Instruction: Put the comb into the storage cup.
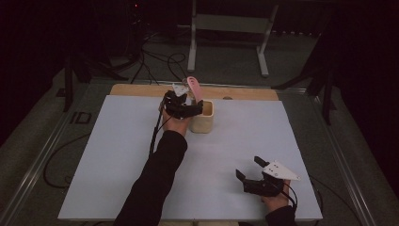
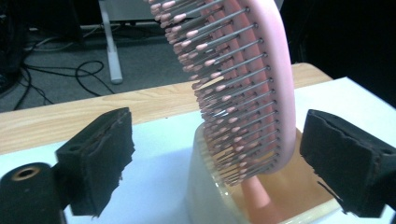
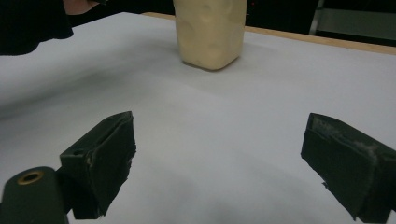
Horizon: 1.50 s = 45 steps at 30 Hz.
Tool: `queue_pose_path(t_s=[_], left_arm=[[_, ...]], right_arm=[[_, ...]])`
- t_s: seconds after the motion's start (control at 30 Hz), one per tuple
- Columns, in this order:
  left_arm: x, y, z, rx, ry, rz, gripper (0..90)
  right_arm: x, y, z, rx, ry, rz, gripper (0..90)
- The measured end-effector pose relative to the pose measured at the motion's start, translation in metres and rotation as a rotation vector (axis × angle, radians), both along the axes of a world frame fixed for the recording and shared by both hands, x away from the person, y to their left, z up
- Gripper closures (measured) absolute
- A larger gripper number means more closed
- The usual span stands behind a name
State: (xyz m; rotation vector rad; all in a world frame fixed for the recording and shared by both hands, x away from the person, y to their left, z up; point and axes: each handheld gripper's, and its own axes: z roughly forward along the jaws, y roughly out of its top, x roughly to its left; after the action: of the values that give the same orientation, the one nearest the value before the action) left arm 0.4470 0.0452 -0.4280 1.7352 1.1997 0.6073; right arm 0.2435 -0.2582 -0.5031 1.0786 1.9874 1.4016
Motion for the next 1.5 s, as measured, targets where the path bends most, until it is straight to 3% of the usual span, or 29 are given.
queue_pose_path(t_s=[0.23, 0.47, 0.57, 0.67, 0.87, 1.07, 1.2, 1.27, 1.3, 1.5], left_arm=[[-0.003, 0.002, 0.003, 0.030, 0.000, -0.014, 1.0], [-0.010, 0.004, 0.011, 0.043, -0.010, -0.042, 0.0], [-0.015, 0.005, 0.016, 0.064, -0.013, -0.050, 0.0], [-0.021, 0.006, 0.019, 0.119, -0.017, -0.050, 0.0], [-0.033, 0.011, 0.021, 0.149, -0.027, -0.063, 0.0], [-0.055, 0.029, 0.024, 0.156, -0.055, -0.103, 0.0], [-0.071, 0.043, 0.022, 0.148, -0.082, -0.105, 0.0], [-0.071, 0.043, 0.022, 0.148, -0.082, -0.105, 0.0], [-0.080, 0.051, 0.020, 0.146, -0.085, -0.104, 0.0], [-0.103, 0.074, 0.012, 0.133, -0.092, -0.097, 0.0]], right_arm=[[0.000, 0.001, 0.000, -0.001, 0.002, 0.002, 9.8], [0.000, 0.000, 0.000, 0.002, 0.003, -0.001, 9.8], [0.000, 0.001, 0.000, 0.003, 0.003, 0.003, 9.8], [0.000, 0.000, 0.000, 0.001, 0.002, 0.003, 9.8], [-0.001, 0.001, 0.000, 0.002, 0.002, 0.003, 9.8], [-0.001, 0.002, 0.000, 0.002, -0.001, 0.005, 9.8], [-0.001, 0.002, 0.000, 0.000, 0.001, 0.005, 9.8], [-0.001, 0.002, 0.000, 0.001, 0.000, 0.007, 9.8], [-0.001, 0.003, 0.000, 0.000, 0.003, 0.009, 9.8], [-0.001, 0.005, 0.000, -0.002, 0.003, 0.015, 9.8]])
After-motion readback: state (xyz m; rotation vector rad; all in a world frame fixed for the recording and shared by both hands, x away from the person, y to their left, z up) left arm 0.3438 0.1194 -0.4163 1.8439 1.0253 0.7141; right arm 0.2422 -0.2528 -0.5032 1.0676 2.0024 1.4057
